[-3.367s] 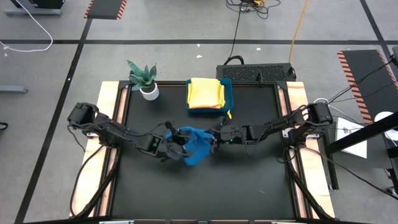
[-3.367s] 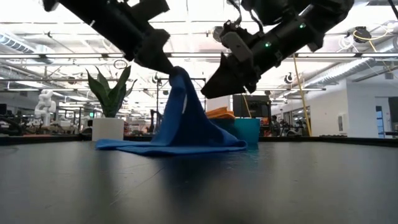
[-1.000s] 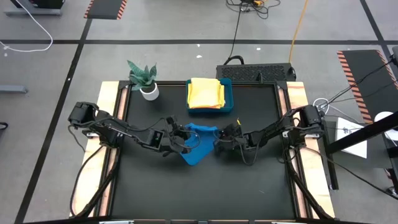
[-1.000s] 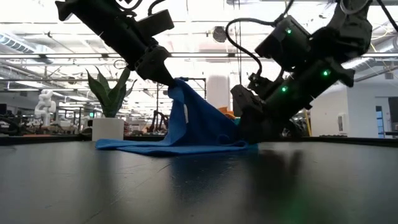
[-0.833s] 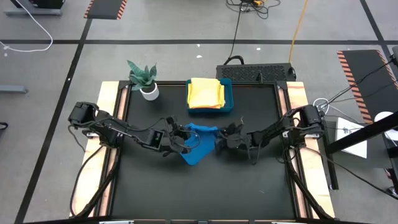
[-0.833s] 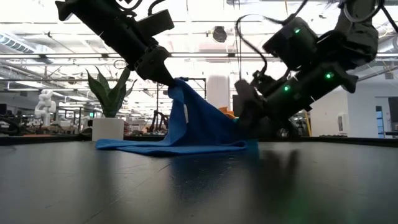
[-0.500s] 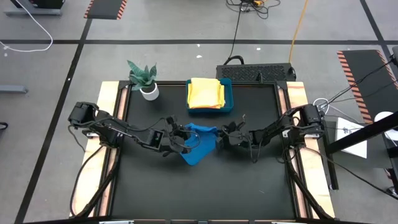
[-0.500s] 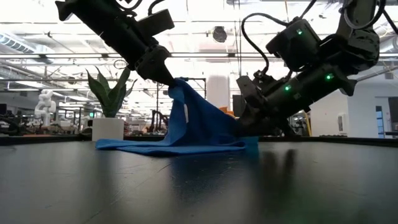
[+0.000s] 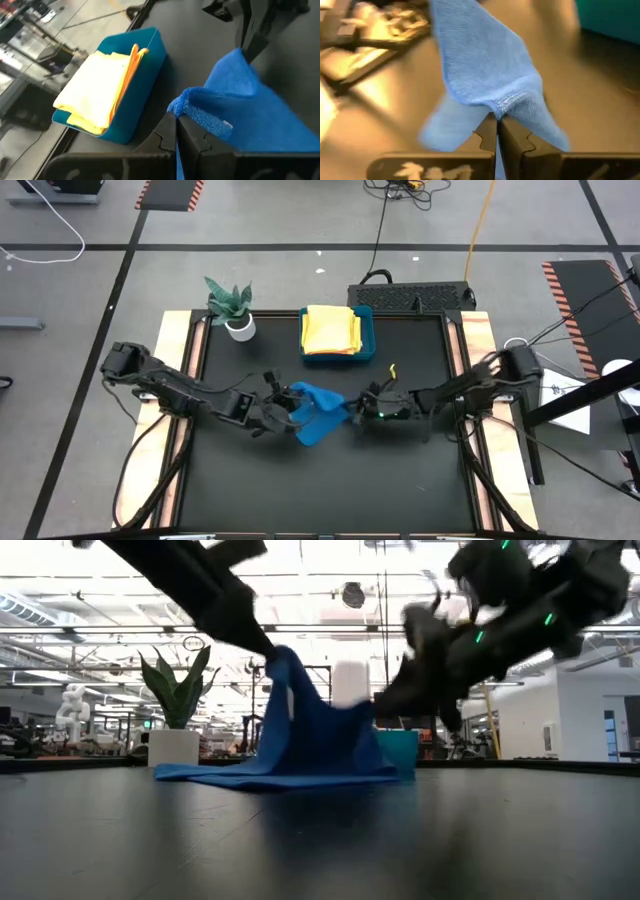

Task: Fold microfiber towels
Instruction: Fold the blue microfiber cloth

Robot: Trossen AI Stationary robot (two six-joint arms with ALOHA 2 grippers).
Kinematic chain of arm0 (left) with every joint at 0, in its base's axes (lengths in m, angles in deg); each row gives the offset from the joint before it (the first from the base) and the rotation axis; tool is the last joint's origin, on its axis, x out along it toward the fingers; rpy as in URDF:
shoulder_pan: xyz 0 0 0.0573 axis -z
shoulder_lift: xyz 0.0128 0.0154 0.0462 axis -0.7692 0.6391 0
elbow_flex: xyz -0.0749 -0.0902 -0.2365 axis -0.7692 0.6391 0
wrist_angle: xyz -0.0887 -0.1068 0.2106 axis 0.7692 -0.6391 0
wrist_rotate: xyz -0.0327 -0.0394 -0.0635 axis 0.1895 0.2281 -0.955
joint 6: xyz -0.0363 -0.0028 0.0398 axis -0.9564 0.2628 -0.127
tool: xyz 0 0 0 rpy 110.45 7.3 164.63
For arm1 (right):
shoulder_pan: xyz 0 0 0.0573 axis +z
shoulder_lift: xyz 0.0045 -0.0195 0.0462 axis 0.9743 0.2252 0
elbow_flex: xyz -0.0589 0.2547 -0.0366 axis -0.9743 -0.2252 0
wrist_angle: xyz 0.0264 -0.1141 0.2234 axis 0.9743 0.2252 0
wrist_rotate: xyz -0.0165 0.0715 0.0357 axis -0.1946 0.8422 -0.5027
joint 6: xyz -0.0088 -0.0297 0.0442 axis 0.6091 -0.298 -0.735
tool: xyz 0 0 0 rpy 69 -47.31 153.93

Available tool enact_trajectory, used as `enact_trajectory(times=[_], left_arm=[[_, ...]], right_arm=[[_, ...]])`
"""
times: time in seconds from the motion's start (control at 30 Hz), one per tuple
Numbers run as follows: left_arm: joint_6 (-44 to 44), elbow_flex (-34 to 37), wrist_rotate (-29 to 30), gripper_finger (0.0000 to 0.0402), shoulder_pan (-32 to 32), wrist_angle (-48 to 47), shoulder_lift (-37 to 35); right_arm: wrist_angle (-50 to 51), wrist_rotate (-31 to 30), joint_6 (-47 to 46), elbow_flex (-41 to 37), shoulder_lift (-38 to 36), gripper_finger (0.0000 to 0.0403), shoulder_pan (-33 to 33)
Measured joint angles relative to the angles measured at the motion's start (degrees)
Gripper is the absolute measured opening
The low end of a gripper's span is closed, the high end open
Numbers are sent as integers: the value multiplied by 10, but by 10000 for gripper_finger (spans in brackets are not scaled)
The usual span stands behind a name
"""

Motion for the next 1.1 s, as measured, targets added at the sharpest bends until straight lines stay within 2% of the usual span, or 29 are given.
enact_trajectory(times=[0.2,0.43,0.57,0.67,0.73,0.87,1.03,1.1], left_arm=[[0,0,-11,3,68,-33,-87],[15,0,-107,2,173,-3,-185],[15,0,-134,3,238,51,-215],[7,-4,-157,2,282,67,-224],[-12,-16,-158,3,305,62,-224],[-54,-23,-137,3,324,42,-224],[-76,-23,-90,3,306,4,-223],[-76,-23,-86,3,288,0,-220]], right_arm=[[76,52,44,0,-145,1,77],[94,125,73,2,-286,0,183],[95,134,73,19,-317,0,236],[102,189,67,39,-317,1,265],[101,202,57,54,-311,1,279],[151,176,47,73,-307,1,288],[257,45,53,71,-300,1,266],[266,25,59,62,-284,0,247]])
